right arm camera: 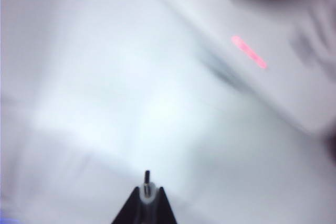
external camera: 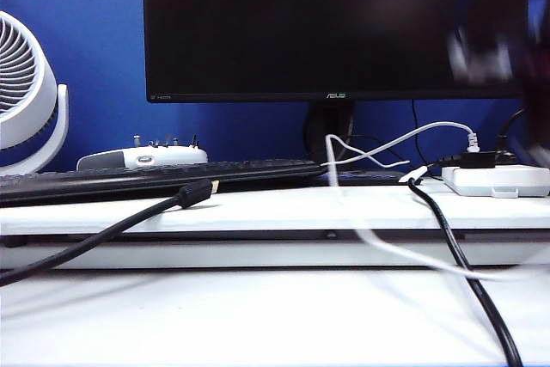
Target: Pick up the Type-C charging cable and the charging base, insert one end of the Type-C charger into the corresponding slot on the base, and finally place the plugged-in charger back on the table.
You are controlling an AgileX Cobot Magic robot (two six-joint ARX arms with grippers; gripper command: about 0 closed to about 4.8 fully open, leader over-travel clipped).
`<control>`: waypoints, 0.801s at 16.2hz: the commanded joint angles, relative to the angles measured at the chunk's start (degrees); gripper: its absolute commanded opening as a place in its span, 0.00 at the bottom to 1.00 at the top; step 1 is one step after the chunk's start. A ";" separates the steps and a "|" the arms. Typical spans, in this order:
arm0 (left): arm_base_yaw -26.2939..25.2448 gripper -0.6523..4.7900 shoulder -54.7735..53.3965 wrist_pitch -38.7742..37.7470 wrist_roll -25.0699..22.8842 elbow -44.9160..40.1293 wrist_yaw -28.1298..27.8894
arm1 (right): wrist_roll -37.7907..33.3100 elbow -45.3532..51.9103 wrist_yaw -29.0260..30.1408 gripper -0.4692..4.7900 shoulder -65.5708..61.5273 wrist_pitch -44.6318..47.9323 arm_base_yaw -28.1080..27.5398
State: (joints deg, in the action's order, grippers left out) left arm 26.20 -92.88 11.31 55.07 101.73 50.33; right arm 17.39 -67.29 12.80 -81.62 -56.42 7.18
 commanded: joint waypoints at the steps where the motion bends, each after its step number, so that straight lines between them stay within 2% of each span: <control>1: 0.00 0.22 0.42 1.16 -0.24 0.35 -0.13 | -6.58 -0.20 17.70 0.09 8.46 5.40 0.07; 2: 0.00 0.22 0.42 1.11 -0.26 0.35 -0.11 | -12.15 -0.20 27.63 0.09 13.86 12.44 0.07; 3: 0.02 0.22 0.42 1.11 -0.24 0.35 0.00 | -14.47 -0.20 31.61 0.09 15.80 16.28 0.07; 5: 0.11 0.22 0.42 1.09 -0.24 0.35 -0.02 | -22.49 -0.20 40.15 0.09 19.52 29.81 0.07; 7: 0.20 0.22 0.42 1.11 -0.26 0.35 -0.15 | -30.14 -0.20 43.69 0.09 20.31 40.68 0.11; 8: 1.09 0.22 0.42 1.16 -0.24 0.35 -0.20 | -40.57 -0.17 45.97 0.09 20.11 53.33 0.22; 10: 2.29 0.22 0.31 1.16 -0.20 0.35 -1.68 | -52.98 -0.15 47.45 0.09 18.97 70.29 0.22; 12: 2.67 0.21 0.31 1.29 -0.22 0.35 -3.08 | -59.56 -0.15 47.45 0.09 17.66 78.12 0.57; 13: 3.26 0.21 0.04 1.16 1.88 0.35 -6.19 | -60.78 -0.15 45.83 0.09 16.13 80.63 4.48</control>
State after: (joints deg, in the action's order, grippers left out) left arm 29.32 -92.99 11.31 55.42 101.73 46.04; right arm -42.48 -67.29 59.24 -65.06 22.24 10.26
